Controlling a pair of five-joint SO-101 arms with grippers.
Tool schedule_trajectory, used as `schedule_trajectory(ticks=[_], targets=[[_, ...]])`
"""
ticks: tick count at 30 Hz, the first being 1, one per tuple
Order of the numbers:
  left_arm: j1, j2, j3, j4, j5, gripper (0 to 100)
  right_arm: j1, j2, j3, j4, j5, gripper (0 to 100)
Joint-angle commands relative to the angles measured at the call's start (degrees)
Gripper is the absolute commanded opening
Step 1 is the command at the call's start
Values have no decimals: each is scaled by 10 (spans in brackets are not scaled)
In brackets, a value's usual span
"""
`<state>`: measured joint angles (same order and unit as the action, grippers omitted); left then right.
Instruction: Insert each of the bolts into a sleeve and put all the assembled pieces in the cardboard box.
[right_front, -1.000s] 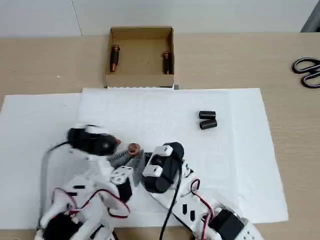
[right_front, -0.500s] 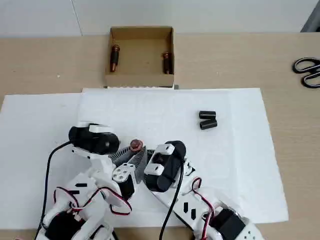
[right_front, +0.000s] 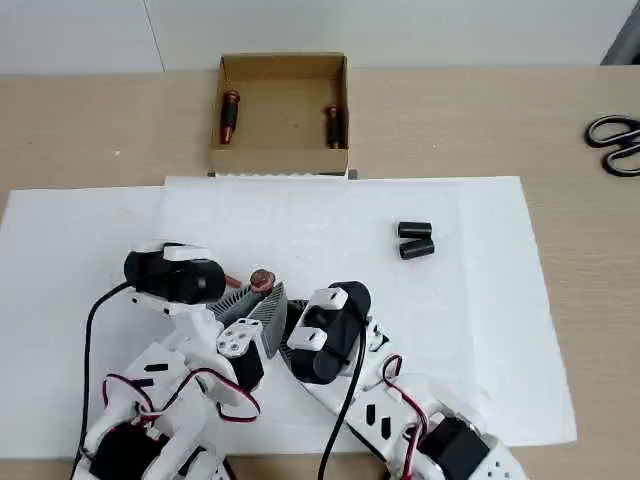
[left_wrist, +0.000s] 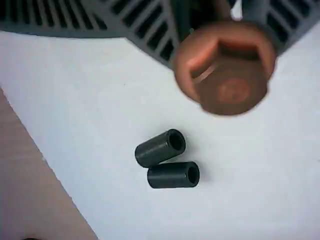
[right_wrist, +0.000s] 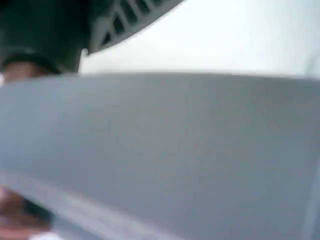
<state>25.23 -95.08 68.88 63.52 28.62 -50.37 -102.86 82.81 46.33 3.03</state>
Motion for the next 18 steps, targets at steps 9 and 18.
schedule_trajectory(ticks=[9, 18], targets=[[24, 3, 1, 12, -7, 7, 43, -9, -56, -17, 10, 3], [25, 3, 22, 24, -33, 7, 53, -9, -67, -57, 11, 3]])
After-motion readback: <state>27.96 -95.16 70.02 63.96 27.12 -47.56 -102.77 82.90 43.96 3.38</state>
